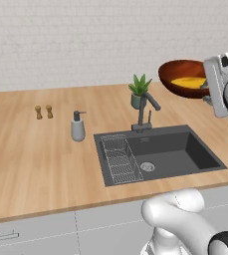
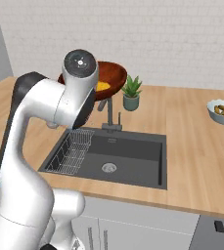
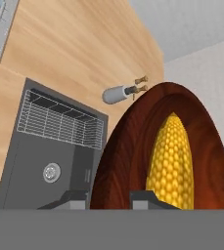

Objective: Pick the corn from the sink and place it in the bowl. Then pick the bowl and place it in the microwave. Then close the microwave door and press the start button.

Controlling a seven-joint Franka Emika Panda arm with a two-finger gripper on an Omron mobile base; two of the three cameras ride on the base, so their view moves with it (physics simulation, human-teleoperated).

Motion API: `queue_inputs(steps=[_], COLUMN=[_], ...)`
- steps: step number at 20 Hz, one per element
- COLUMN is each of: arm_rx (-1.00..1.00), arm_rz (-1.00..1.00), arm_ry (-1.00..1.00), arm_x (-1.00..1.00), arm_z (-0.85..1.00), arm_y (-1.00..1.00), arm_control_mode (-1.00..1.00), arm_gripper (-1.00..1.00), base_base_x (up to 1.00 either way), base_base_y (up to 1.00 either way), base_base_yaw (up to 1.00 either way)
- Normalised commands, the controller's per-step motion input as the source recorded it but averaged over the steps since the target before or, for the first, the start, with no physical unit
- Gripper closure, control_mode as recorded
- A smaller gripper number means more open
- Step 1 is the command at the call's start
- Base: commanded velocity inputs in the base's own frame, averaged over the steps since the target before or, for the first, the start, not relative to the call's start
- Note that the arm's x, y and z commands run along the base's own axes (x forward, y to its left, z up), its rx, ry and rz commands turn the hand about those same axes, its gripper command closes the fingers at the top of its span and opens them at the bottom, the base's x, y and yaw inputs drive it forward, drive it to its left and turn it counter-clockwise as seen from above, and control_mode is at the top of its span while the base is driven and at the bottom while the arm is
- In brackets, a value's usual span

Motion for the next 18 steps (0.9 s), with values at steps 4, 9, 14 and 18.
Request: queue_inputs(steps=[4,9,14,18], arm_rx=[0.00,0.00,0.00,0.00], arm_rz=[-0.12,-0.01,0.00,0.00], arm_ry=[-0.09,0.00,-0.04,0.00], arm_x=[-0.17,-0.22,-0.25,-0.29], arm_z=[0.00,0.10,0.16,0.34], arm_y=[0.94,0.30,0.19,0.49], arm_control_mode=[-1.00,-1.00,-1.00,-1.00], arm_gripper=[1.00,1.00,1.00,1.00], base_base_x=[0.00,0.00,0.00,0.00], base_base_y=[0.00,0.00,0.00,0.00], base_base_yaw=[0.00,0.00,0.00,0.00])
